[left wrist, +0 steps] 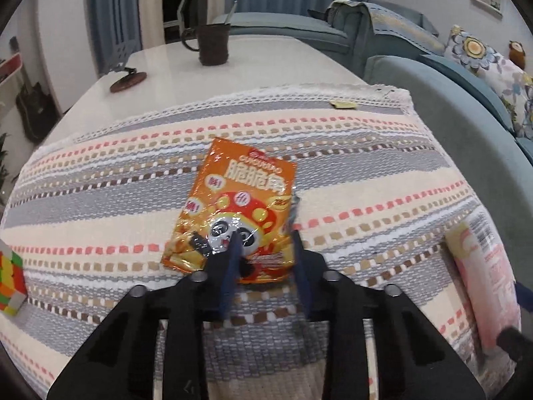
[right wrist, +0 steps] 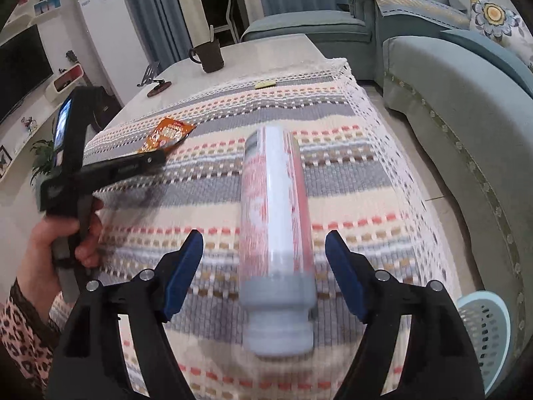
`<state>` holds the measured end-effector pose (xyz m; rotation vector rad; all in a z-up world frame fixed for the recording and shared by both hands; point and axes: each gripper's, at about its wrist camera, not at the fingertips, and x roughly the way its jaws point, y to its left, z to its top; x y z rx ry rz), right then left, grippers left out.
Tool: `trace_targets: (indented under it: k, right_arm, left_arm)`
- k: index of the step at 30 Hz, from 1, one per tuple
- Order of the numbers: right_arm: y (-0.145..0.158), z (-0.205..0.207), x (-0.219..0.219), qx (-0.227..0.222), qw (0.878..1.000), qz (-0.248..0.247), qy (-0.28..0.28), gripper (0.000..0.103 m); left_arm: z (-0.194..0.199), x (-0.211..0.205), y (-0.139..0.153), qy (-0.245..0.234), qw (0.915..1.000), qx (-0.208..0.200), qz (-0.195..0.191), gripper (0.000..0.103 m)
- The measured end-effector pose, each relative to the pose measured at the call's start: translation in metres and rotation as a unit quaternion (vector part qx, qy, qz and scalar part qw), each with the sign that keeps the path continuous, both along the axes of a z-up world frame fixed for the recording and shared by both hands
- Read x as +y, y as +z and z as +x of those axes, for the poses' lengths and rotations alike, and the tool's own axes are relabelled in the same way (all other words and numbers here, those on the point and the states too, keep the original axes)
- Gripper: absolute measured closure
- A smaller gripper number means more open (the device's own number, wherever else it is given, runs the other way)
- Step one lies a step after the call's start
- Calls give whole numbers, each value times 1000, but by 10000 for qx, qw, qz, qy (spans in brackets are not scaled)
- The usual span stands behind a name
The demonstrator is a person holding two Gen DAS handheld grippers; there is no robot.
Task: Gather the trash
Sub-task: 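Carry the can and snack packet over the wastebasket and open both tools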
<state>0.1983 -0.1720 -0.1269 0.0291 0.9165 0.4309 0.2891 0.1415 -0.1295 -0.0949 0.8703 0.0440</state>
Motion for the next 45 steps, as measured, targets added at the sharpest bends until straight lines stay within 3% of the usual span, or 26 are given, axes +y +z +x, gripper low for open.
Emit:
trace_targets:
  k: [4, 7, 10, 12, 22, 31, 37, 40, 45]
  right_arm:
    - [-8, 23, 9, 278, 9994, -204, -46, 31]
    - [-17, 35, 13, 534, 9982, -261, -8, 32]
    - [-21, 40, 16, 729, 9970, -228, 80, 58]
    - [-20, 40, 14, 771, 9969, -152, 42, 58]
    - [39, -6, -47, 277, 9978, 313, -506, 58]
    - [90, -76, -156, -191, 9892, 287, -1424, 58]
    - [81, -106, -238, -36, 9752, 268, -2199, 58]
    - [60, -121, -272, 183, 9649, 184, -2614, 58]
    - [9, -133, -312, 802, 9492, 97, -3040, 58]
  left_arm:
    - [-9, -1, 7, -67, 9996, -114, -238, 94]
    - [-20, 3, 15, -199, 9966, -264, -750, 99]
    - [-37, 7, 26, -302, 9926, -410, -1107, 101]
    - [-47, 6, 33, -349, 9903, -497, -1252, 101]
    - [-110, -41, 99, -940, 9766, -1017, -1647, 103]
    - [-163, -153, 149, -1886, 9574, -1286, -1771, 103]
    - [-179, -249, 144, -2637, 9407, -975, -1898, 103]
    - [-182, -303, 123, -3072, 9309, -574, -1892, 103]
    - [-176, -366, 73, -3459, 9221, 104, -1730, 103]
